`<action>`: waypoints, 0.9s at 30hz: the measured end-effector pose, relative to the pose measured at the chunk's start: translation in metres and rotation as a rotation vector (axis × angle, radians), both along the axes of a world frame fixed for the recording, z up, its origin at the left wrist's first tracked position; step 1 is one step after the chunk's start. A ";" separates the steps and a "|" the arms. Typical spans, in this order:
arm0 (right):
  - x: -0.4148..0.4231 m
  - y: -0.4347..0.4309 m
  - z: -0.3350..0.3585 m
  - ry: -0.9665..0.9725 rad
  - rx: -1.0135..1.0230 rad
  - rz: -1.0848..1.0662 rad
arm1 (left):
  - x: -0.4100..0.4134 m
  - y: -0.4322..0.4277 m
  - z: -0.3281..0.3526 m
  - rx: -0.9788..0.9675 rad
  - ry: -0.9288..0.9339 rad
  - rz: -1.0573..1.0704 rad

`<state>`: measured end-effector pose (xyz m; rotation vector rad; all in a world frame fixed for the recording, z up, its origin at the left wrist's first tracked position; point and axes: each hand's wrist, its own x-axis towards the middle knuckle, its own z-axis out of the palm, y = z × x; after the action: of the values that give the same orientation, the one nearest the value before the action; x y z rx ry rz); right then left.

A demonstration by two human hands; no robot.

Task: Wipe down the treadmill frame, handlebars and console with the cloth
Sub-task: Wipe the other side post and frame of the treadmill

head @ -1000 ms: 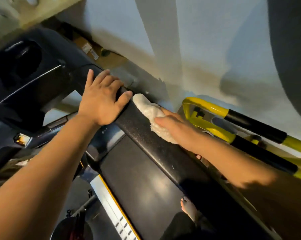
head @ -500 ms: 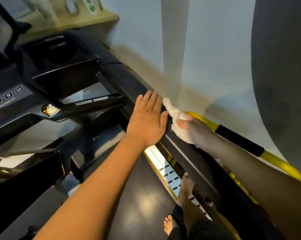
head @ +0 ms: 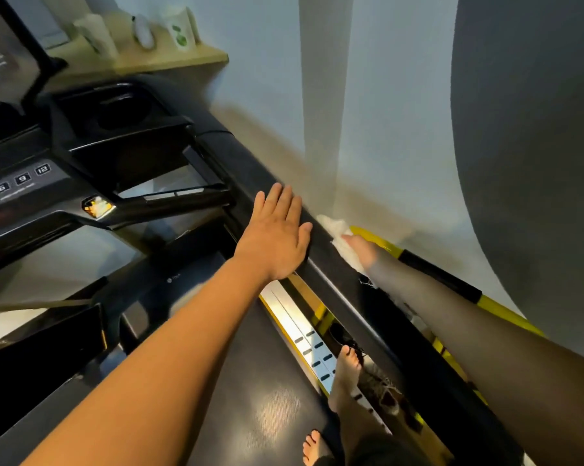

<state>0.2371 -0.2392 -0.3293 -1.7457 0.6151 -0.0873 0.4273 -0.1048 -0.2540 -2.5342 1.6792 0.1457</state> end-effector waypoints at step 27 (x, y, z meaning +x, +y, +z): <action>-0.026 0.024 0.029 0.039 0.473 0.011 | -0.032 0.009 -0.003 0.008 0.160 0.002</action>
<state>0.2113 -0.2155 -0.3004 -1.2943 0.5980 0.0954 0.3957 -0.0955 -0.2566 -2.5801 1.7260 0.3644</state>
